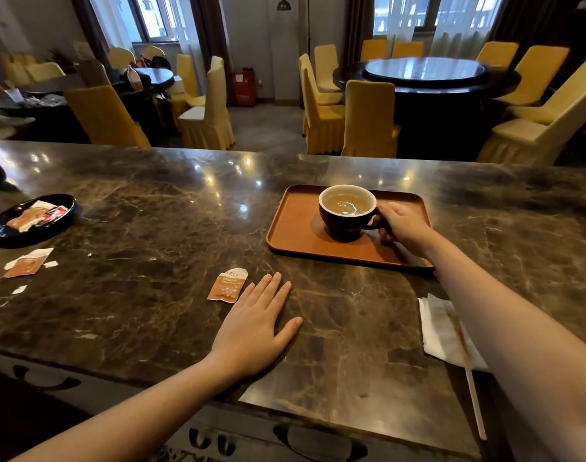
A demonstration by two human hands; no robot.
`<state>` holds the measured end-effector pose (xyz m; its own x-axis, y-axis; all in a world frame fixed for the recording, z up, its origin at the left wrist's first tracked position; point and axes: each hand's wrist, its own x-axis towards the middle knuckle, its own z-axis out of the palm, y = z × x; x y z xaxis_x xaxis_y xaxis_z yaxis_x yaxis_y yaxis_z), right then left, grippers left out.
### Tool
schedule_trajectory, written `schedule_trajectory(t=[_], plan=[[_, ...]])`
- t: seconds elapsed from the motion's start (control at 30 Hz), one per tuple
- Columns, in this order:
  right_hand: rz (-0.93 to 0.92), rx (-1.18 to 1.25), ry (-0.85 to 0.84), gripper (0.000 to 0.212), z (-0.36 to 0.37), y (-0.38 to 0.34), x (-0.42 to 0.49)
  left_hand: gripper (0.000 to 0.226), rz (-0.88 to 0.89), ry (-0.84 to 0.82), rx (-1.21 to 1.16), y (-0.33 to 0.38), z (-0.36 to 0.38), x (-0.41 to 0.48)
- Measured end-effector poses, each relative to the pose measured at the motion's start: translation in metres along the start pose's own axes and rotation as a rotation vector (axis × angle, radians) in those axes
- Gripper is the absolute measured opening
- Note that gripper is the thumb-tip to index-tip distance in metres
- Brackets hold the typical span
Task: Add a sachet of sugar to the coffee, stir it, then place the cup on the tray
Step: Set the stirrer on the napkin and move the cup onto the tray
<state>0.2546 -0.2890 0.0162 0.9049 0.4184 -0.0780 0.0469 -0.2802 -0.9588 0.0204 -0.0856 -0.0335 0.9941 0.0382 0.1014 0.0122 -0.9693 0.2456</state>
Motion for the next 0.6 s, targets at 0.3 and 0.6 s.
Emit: schedule_trajectory(t=[0.3, 0.6], plan=[[0.009, -0.055, 0.003, 0.03, -0.0028, -0.0021, -0.0036, 0.072, -0.007, -0.018, -0.007, 0.0012, -0.002, 0.0], [0.011, -0.121, 0.068, 0.03, 0.0037, -0.0011, -0.0064, 0.079, -0.022, -0.019, 0.004, 0.0028, -0.0032, 0.0002]])
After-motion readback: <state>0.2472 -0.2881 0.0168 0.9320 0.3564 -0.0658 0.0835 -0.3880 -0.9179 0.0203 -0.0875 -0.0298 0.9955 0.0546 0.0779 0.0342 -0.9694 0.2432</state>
